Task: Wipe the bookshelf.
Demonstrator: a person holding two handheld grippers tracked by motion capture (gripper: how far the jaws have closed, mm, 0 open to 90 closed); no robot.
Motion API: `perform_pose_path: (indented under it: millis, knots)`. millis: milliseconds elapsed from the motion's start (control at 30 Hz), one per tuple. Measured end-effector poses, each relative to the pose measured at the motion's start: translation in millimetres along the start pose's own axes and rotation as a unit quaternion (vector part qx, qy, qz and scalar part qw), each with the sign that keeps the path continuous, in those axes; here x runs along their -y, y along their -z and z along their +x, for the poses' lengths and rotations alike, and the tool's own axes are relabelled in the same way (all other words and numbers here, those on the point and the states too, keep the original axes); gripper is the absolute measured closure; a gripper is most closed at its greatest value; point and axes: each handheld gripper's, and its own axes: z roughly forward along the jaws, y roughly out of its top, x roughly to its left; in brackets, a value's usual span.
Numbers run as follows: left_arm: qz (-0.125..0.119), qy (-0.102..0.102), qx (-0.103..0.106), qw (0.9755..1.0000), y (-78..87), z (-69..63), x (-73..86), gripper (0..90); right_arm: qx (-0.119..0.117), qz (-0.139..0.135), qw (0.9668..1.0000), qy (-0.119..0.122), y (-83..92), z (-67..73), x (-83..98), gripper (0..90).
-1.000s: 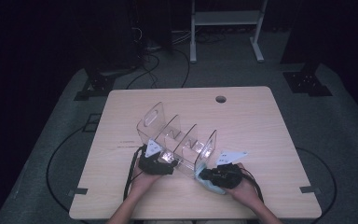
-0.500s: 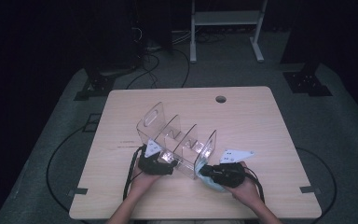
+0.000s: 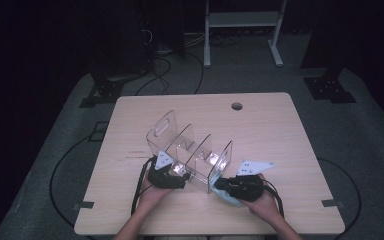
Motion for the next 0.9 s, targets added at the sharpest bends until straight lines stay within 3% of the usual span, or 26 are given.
perform_pose_path:
  millis: [100,167,300,400,467,500,567,633,767,833,900]
  knots:
    - [0.002,-0.001,0.002,1.0,0.8,0.1,-0.1,6.8,0.034,0.0,0.9992,-0.019,1.6,-16.9,0.0,80.8]
    - [0.005,-0.003,0.002,1.0,0.7,1.0,-1.0,6.7,0.054,-0.011,0.9974,-0.047,2.7,-35.3,-0.2,80.5]
    - [0.006,-0.003,0.001,1.0,1.8,1.7,-0.6,6.7,0.067,-0.019,0.9957,-0.061,1.6,-49.7,0.1,80.8]
    - [0.004,-0.002,0.001,1.0,3.5,1.6,1.3,6.6,0.063,-0.019,0.9955,-0.069,1.9,-45.4,0.7,81.1]
    - [-0.001,0.001,-0.001,1.0,3.9,1.0,2.7,6.7,0.044,-0.021,0.9966,-0.067,1.7,-34.4,1.5,81.0]
    - [-0.002,0.002,-0.001,1.0,3.7,0.8,2.9,6.7,0.033,-0.024,0.9971,-0.064,1.1,-27.7,1.8,81.0]
    - [-0.002,0.003,-0.001,1.0,3.2,0.6,2.4,6.7,0.035,-0.017,0.9982,-0.045,0.9,-17.5,0.5,81.0]
    - [-0.003,0.002,-0.001,1.0,2.8,0.5,2.6,6.7,0.047,-0.014,0.9982,-0.034,2.5,-19.6,-2.0,81.0]
    - [-0.005,0.006,-0.005,1.0,0.9,0.9,2.0,6.5,0.071,-0.021,0.9955,-0.059,3.7,-38.8,-7.3,81.0]
    - [-0.004,0.005,-0.003,1.0,0.7,2.2,2.0,6.4,0.075,-0.019,0.9954,-0.056,2.5,-36.7,-8.8,81.0]
    - [-0.003,0.004,-0.002,1.0,1.1,2.9,2.1,6.4,0.063,-0.015,0.9966,-0.052,1.4,-31.2,-7.5,81.0]
